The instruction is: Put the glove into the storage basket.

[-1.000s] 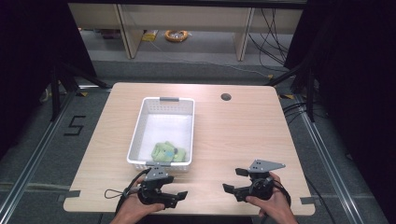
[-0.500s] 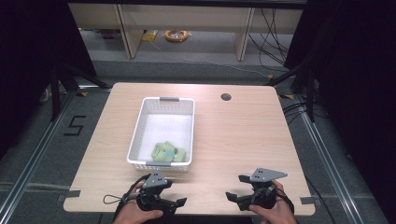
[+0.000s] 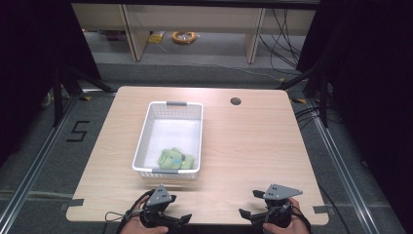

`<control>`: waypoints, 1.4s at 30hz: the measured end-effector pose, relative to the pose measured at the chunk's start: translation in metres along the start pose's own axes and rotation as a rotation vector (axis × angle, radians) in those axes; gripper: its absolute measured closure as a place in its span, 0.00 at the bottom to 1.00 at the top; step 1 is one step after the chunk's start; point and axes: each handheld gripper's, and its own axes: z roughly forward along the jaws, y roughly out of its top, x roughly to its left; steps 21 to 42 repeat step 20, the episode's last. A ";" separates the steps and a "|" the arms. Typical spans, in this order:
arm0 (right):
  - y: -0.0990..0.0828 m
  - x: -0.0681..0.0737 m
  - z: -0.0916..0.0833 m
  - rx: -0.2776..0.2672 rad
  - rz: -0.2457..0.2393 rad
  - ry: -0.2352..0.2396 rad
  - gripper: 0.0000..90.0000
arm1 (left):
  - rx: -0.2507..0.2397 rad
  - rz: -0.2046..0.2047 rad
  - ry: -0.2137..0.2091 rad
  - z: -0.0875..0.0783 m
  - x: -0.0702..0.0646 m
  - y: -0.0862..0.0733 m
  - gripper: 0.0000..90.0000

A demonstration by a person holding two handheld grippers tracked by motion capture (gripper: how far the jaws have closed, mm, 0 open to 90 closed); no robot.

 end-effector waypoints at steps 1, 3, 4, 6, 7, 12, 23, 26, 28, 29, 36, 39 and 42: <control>-0.001 0.002 0.000 0.002 0.024 -0.001 0.18 | -0.023 -0.014 -0.005 0.002 -0.002 -0.001 0.17; -0.002 0.001 0.001 0.008 -0.009 -0.011 0.18 | -0.026 -0.021 -0.005 0.003 -0.002 -0.002 0.17; -0.003 0.001 0.001 0.008 -0.004 -0.005 0.18 | -0.022 -0.017 0.009 0.004 -0.002 -0.004 0.17; -0.003 0.004 0.002 0.020 0.020 0.009 0.18 | -0.008 -0.006 0.008 0.004 -0.001 -0.003 0.17; -0.003 0.002 0.004 0.010 -0.013 0.006 0.18 | -0.008 -0.006 0.008 0.004 -0.001 -0.003 0.17; -0.004 0.003 0.006 0.024 -0.010 0.025 0.18 | -0.015 -0.011 0.006 0.007 -0.003 -0.004 0.17; -0.004 0.000 0.006 0.032 -0.021 0.011 0.18 | -0.012 -0.010 0.018 0.006 0.000 -0.004 0.17; -0.004 0.000 0.006 0.032 -0.021 0.011 0.18 | -0.012 -0.010 0.018 0.006 0.000 -0.004 0.17; -0.004 0.000 0.006 0.032 -0.021 0.011 0.18 | -0.012 -0.010 0.018 0.006 0.000 -0.004 0.17; -0.004 0.000 0.006 0.032 -0.021 0.011 0.18 | -0.012 -0.010 0.018 0.006 0.000 -0.004 0.17; -0.004 0.000 0.006 0.032 -0.021 0.011 0.18 | -0.012 -0.010 0.018 0.006 0.000 -0.004 0.17; -0.004 0.000 0.006 0.032 -0.021 0.011 0.18 | -0.012 -0.010 0.018 0.006 0.000 -0.004 0.17; -0.004 0.000 0.006 0.032 -0.021 0.011 0.18 | -0.012 -0.010 0.018 0.006 0.000 -0.004 0.17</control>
